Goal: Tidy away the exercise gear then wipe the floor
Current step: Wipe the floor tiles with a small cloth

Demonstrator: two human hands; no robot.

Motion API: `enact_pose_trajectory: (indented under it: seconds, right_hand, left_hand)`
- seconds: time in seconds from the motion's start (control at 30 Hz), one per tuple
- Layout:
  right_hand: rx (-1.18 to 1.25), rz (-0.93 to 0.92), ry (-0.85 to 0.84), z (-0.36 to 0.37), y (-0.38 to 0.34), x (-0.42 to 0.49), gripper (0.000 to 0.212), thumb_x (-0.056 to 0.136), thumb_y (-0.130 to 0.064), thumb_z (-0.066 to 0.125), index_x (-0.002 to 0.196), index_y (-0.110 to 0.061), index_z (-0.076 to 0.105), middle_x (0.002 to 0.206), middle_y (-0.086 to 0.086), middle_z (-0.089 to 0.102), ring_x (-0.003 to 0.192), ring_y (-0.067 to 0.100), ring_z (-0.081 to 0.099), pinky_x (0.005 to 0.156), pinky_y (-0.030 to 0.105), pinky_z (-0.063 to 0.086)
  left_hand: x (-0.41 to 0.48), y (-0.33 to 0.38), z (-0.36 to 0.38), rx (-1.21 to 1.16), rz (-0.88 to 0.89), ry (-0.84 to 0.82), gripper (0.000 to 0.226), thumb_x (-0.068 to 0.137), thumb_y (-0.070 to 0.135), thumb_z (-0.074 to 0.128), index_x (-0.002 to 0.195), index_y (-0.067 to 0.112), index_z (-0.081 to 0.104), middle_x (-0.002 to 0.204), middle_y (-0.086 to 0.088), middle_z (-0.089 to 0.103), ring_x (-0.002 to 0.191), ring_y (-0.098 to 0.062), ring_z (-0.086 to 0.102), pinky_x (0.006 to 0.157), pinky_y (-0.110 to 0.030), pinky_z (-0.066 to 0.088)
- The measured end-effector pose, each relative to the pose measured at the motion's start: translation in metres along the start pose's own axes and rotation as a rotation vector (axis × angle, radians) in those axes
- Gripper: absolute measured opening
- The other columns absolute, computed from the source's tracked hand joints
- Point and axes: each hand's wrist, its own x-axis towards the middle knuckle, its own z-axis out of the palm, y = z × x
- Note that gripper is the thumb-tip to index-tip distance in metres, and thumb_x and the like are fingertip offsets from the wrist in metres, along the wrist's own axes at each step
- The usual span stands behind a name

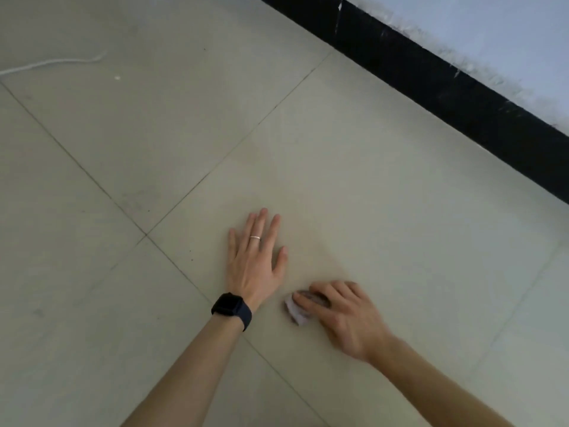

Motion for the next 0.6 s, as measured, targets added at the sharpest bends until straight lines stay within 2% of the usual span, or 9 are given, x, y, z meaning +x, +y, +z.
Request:
enact_pose_trajectory:
  seconds: [0.03,0.07,0.17,0.2,0.23,0.37,0.43,0.5,0.6]
  right_hand:
    - [-0.042,0.057,0.03,-0.003,0.014,0.006,0.057,0.079,-0.026,0.05,0.136,-0.031,0.057,0.119,0.002,0.059,0.097,0.028,0.058,0.079,0.036,0.041]
    - [-0.057,0.21,0.08,-0.006,0.029,0.014,0.055,0.081,-0.025,0.05,0.135,-0.031,0.058,0.119,0.004,0.059,0.097,0.031,0.058,0.08,0.038,0.042]
    - [0.031,0.783,0.218,-0.009,0.034,0.036,0.049,0.09,-0.022,0.057,0.138,-0.031,0.056,0.122,0.007,0.055,0.103,0.035,0.051,0.084,0.044,0.041]
    - [0.034,0.807,0.215,-0.005,0.016,0.037,0.051,0.089,-0.022,0.058,0.139,-0.03,0.054,0.123,0.007,0.053,0.103,0.035,0.049,0.084,0.045,0.041]
    - [0.032,0.725,0.189,0.001,-0.006,0.032,0.052,0.088,-0.023,0.055,0.14,-0.029,0.054,0.124,0.008,0.053,0.102,0.035,0.049,0.082,0.043,0.042]
    - [0.034,0.052,-0.024,0.021,-0.078,-0.014,0.054,0.084,-0.028,0.051,0.137,-0.029,0.057,0.122,0.002,0.058,0.097,0.028,0.057,0.08,0.038,0.04]
    - [0.002,-0.084,-0.065,0.014,-0.063,-0.01,0.051,0.084,-0.028,0.051,0.134,-0.032,0.059,0.119,0.0,0.061,0.095,0.026,0.058,0.083,0.038,0.039]
    - [-0.063,0.058,-0.012,0.007,-0.037,0.015,0.051,0.085,-0.028,0.047,0.133,-0.033,0.059,0.118,0.002,0.06,0.095,0.03,0.059,0.086,0.041,0.039]
    - [-0.019,0.595,0.074,-0.002,-0.009,0.063,0.049,0.092,-0.024,0.049,0.14,-0.035,0.051,0.124,0.006,0.052,0.107,0.033,0.05,0.091,0.045,0.036]
  left_hand:
    - [-0.02,-0.008,0.003,0.016,-0.008,-0.023,0.064,0.096,0.047,0.041,0.156,0.029,0.026,0.164,0.001,0.018,0.152,-0.019,0.015,0.12,-0.055,0.011]
    - [-0.034,-0.012,0.005,0.038,-0.02,-0.049,0.064,0.097,0.049,0.039,0.156,0.03,0.023,0.165,0.002,0.015,0.152,-0.018,0.012,0.12,-0.055,0.01]
    - [-0.053,-0.02,0.01,0.062,-0.047,-0.112,0.063,0.1,0.054,0.025,0.158,0.036,0.007,0.166,0.008,-0.002,0.153,-0.015,-0.001,0.122,-0.055,0.003]
    - [-0.053,-0.02,0.01,0.053,-0.051,-0.117,0.062,0.101,0.055,0.022,0.157,0.038,0.003,0.165,0.01,-0.006,0.153,-0.015,-0.005,0.122,-0.054,0.001]
    - [-0.05,-0.019,0.009,0.041,-0.051,-0.13,0.062,0.101,0.055,0.02,0.157,0.039,-0.001,0.165,0.011,-0.01,0.152,-0.014,-0.009,0.122,-0.054,-0.001]
    - [-0.048,-0.023,-0.003,-0.027,-0.029,-0.194,0.059,0.103,0.049,0.024,0.156,0.04,-0.001,0.165,0.011,-0.011,0.151,-0.013,-0.013,0.121,-0.055,0.001]
    - [-0.057,-0.028,-0.013,-0.078,-0.063,-0.154,0.057,0.104,0.043,0.028,0.157,0.041,0.005,0.166,0.008,-0.007,0.152,-0.014,-0.009,0.122,-0.052,0.0]
    - [-0.074,-0.039,-0.02,-0.121,-0.196,-0.079,0.058,0.103,0.042,0.028,0.157,0.038,0.008,0.166,0.006,-0.007,0.152,-0.015,-0.008,0.122,-0.049,-0.003]
    - [-0.108,-0.065,-0.025,-0.11,-0.42,0.007,0.066,0.098,0.043,0.024,0.159,0.028,0.004,0.166,0.003,-0.008,0.153,-0.018,-0.007,0.12,-0.047,-0.006]
